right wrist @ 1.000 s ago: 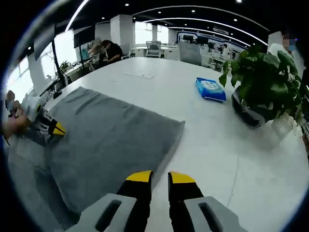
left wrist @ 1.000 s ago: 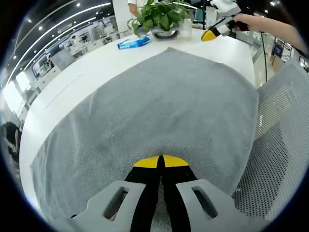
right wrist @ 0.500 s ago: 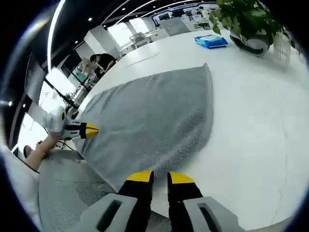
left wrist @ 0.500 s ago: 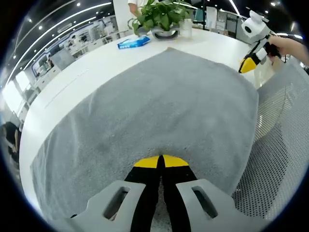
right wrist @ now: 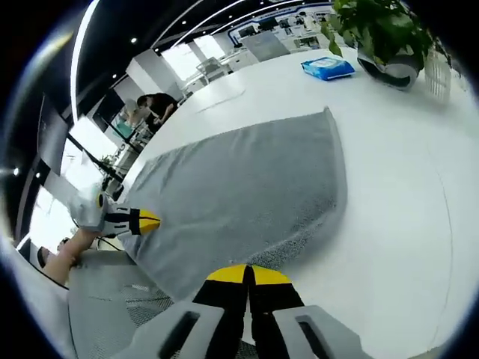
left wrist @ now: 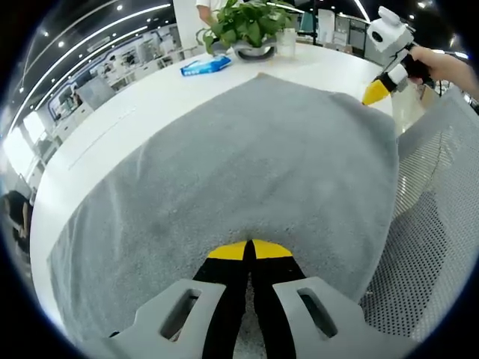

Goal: Open the folded towel by lifting each exposed corner and separating the folded layers until the towel lies flat within the target outline without major curled edges

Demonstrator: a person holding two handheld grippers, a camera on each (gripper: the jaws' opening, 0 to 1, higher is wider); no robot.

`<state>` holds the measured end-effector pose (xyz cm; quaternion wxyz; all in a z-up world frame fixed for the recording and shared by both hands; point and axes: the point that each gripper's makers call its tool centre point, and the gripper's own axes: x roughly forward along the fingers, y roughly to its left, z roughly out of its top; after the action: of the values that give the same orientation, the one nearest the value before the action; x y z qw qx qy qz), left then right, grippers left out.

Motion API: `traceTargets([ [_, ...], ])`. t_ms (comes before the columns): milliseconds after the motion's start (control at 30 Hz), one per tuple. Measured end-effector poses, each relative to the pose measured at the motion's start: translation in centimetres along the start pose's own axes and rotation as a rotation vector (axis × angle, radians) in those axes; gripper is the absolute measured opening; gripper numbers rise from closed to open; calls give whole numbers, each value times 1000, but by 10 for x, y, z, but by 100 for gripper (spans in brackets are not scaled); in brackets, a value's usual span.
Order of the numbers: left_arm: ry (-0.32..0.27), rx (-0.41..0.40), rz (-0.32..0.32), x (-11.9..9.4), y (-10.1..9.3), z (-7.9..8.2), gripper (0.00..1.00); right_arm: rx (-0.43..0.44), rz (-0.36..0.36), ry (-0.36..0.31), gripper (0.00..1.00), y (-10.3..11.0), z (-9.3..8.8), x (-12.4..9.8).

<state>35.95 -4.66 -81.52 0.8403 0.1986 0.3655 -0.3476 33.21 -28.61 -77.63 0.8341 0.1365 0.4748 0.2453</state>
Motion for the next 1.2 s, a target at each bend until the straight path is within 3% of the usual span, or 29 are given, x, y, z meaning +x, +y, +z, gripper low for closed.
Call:
traceTargets([
  [100, -1, 3, 0, 0, 0, 0, 1, -2, 18, -19, 0, 5, 12, 10],
  [267, -2, 5, 0, 0, 0, 0, 1, -64, -8, 40, 0, 0, 10, 36],
  [533, -3, 6, 1, 0, 1, 0, 1, -134, -24, 60, 0, 0, 19, 63],
  [767, -6, 3, 3, 0, 1, 1, 1, -176, -9, 12, 4, 3, 24, 52],
  [833, -6, 4, 3, 0, 1, 1, 1, -277, -1, -5, 6, 8, 26, 40],
  [933, -5, 5, 3, 0, 1, 0, 1, -495, -31, 43, 5, 12, 12, 18],
  [1033, -4, 7, 2, 0, 1, 0, 1, -547, 30, 71, 5, 32, -8, 5],
  [1200, -3, 9, 3, 0, 1, 1, 1, -694, -10, 112, 5, 38, -25, 14],
])
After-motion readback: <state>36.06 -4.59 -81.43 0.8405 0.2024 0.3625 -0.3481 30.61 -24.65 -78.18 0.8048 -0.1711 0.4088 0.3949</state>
